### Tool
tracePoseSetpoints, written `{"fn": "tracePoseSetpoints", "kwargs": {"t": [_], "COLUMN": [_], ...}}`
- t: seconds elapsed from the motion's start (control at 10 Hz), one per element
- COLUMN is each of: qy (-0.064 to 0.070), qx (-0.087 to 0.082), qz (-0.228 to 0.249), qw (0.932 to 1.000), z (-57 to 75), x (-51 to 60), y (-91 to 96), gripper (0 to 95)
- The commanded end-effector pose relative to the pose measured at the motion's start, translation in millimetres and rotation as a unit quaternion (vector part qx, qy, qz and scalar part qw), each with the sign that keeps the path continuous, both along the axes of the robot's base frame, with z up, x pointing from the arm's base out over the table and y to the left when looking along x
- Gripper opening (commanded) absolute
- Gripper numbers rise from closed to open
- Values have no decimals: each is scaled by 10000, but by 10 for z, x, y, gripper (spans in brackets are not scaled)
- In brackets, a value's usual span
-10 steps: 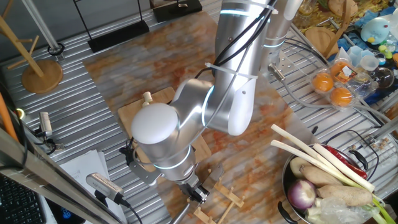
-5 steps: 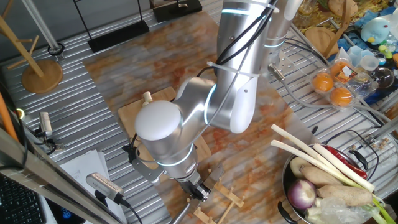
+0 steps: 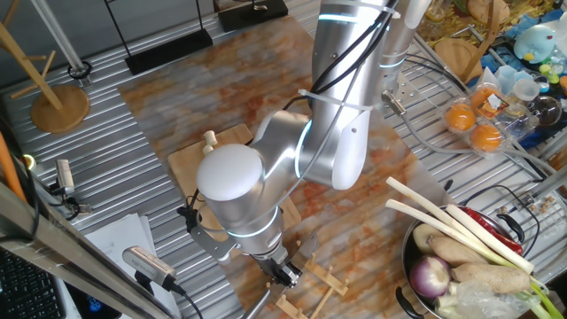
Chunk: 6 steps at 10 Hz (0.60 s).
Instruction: Chop the scallions
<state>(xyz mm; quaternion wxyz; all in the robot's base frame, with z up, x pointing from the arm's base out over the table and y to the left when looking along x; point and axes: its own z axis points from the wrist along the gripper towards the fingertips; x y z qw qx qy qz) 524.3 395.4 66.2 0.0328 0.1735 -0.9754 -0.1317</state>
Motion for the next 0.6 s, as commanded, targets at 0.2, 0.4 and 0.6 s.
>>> {"fn": "tracePoseSetpoints", "kwargs": {"t": [0.2,0.4,0.6], "qy": [-30,-35,-28], "qx": [20,21,60], "qz": [-8,-5,6], "qw": [10000,10000,10000], "z": [-17,-22,-47], "x": [-10,-10,-10], "y": [-8,-8,-7], "gripper": [0,0,0]}}
